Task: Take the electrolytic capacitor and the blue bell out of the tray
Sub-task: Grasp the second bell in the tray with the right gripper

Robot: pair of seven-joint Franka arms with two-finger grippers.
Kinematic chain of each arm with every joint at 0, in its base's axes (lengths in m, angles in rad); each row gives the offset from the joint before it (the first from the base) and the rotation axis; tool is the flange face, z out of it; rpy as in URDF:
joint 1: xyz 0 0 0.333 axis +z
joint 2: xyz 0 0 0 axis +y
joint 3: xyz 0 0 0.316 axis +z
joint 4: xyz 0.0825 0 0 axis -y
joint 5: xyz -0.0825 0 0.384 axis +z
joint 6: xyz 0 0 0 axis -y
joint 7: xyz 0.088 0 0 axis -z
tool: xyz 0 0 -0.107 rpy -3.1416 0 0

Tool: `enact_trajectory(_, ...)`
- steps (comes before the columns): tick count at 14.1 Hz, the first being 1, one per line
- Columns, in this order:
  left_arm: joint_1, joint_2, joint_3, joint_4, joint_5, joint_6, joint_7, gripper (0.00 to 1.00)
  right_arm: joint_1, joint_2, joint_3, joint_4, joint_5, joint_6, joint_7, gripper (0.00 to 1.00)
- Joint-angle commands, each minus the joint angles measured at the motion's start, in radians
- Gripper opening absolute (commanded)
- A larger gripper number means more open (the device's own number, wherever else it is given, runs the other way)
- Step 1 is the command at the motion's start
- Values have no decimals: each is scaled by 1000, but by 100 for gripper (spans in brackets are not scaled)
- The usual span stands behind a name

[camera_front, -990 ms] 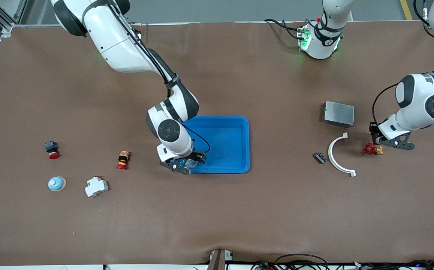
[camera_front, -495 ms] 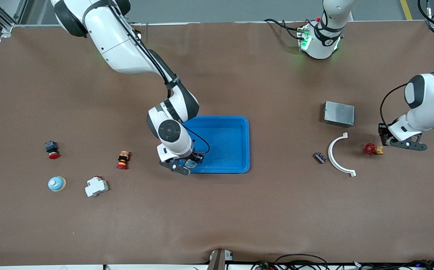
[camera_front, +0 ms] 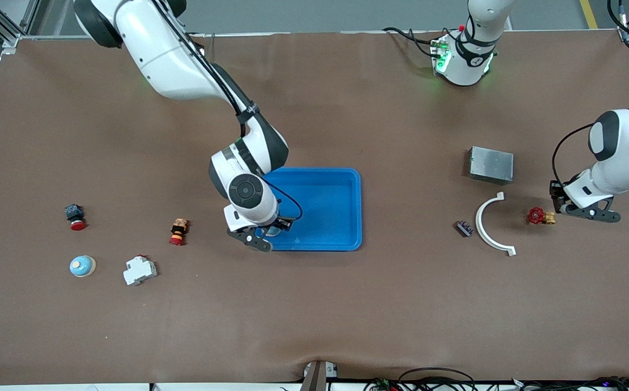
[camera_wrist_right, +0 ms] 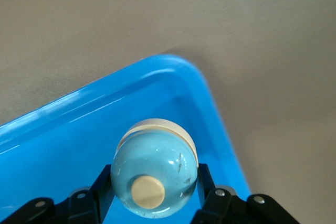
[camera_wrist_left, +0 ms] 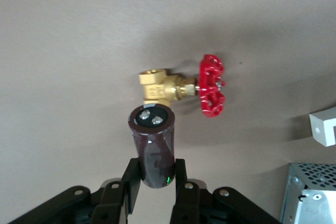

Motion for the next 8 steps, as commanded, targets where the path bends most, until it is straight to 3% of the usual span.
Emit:
enact_trajectory(1,11,28,-9,-1,5,-34,-42,0,-89,-125,8,-26,6,-139,-124,0)
enact_trajectory(6,25,-2,-11,7,1,-145,-42,1,-269,-280,-2,-167,-37,-174,-505,0)
enact_trajectory(8,25,-4,-12,5,1,-149,-41,32,-378,-321,-1,-239,-37,-147,-683,0)
